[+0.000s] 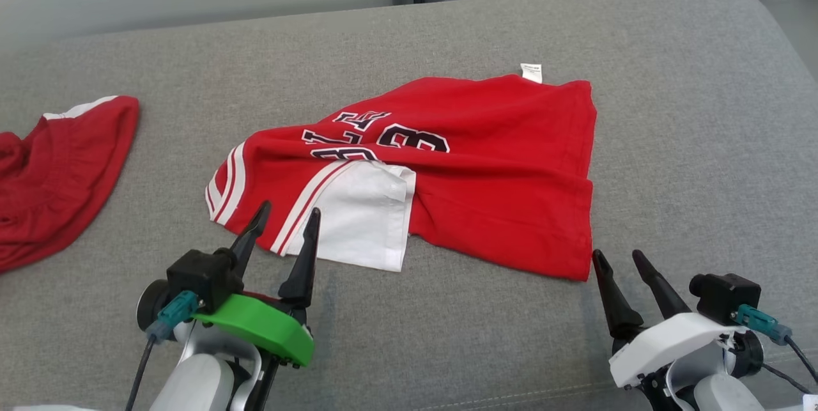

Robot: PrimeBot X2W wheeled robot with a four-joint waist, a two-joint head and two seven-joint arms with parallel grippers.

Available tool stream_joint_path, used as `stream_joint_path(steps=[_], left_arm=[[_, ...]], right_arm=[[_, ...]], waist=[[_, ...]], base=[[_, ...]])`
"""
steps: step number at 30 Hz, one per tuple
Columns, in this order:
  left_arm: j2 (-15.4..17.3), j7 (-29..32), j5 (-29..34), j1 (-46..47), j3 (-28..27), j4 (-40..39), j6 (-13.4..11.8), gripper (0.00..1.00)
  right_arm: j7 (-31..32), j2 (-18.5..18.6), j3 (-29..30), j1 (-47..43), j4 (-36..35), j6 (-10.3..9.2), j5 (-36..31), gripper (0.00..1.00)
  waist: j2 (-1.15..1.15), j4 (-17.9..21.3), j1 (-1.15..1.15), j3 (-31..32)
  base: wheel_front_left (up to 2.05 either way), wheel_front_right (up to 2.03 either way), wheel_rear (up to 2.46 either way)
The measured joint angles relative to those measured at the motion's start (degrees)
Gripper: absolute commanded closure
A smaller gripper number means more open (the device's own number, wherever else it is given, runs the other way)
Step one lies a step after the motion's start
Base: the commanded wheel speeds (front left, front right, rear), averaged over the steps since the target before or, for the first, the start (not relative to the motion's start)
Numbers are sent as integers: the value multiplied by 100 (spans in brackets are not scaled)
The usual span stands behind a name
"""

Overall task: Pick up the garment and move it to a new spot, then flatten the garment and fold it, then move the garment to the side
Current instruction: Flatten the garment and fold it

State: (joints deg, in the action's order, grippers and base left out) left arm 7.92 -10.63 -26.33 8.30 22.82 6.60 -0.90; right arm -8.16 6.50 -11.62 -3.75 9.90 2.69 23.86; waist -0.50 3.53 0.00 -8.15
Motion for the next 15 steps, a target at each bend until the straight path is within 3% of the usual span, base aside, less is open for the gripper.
stream_joint_path(steps=[4,15], left_arm=[[31,166,46,206,197,-21,146,0],[22,506,189,546,452,-15,303,0]], right_arm=[[172,-167,42,131,174,0,298,0],[581,-163,44,740,478,80,572,0]], waist=[[0,-4,0,-158],[0,-68,0,-527]], base=[[0,0,0],[0,0,0]])
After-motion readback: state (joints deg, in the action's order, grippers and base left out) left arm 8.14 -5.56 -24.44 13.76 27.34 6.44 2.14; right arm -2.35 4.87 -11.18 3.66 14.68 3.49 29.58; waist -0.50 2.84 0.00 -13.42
